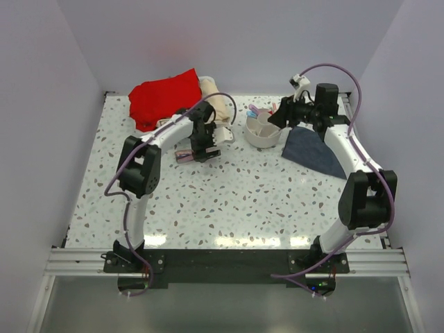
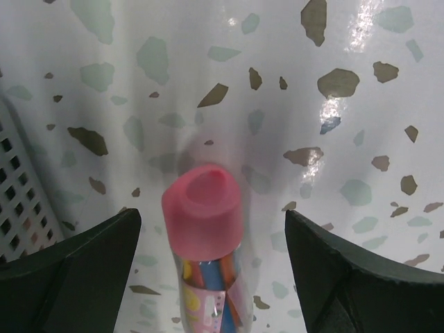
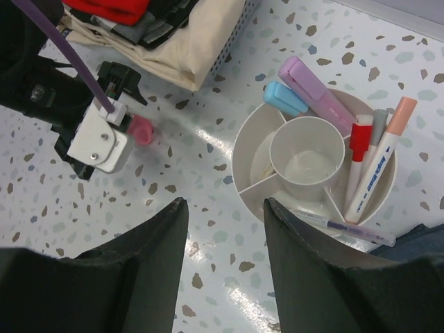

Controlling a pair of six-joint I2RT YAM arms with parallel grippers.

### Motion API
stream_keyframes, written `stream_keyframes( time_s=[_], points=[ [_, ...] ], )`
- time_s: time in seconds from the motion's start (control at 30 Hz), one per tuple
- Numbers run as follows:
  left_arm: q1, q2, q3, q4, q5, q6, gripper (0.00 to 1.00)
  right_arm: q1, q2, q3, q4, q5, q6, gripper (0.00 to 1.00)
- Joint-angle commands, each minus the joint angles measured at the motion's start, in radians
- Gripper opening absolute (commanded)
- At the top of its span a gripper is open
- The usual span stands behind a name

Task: Sort the stationery into containers
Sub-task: Pick up the stationery from the center of the board.

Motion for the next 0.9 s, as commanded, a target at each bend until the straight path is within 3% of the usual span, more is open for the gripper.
stream_keyframes(
  time_s=[0.0,0.27,0.57,0.67,0.7,0.87],
  points=[
    [-0.024,0.040,0.036,0.027,-0.025,-0.024,0.88,-0.014,-0.002,0.004,0.036,-0.038,0.014,0.51],
    [-0.027,0.050,-0.028,-0.022,-0.100,0.009,0.70,-0.031,-0.016,-0.018,0.042,-0.038,0.045,0.51],
    [-0.021,0.041,-0.082,-0.004,-0.164,0.021,0.73,-0.032,-0.019,-0.026,0.050,-0.047,0.066,0.51],
    [-0.019,0.047,-0.104,-0.006,-0.161,0.016,0.70,-0.032,-0.020,-0.029,0.053,-0.049,0.071,0.51],
    [-0.021,0.050,-0.111,-0.006,-0.161,0.009,0.67,-0.032,-0.023,-0.029,0.053,-0.049,0.074,0.51],
    [-0.022,0.069,-0.124,-0.033,-0.144,-0.011,0.33,-0.032,-0.034,-0.024,0.033,-0.047,0.063,0.51]
  ],
)
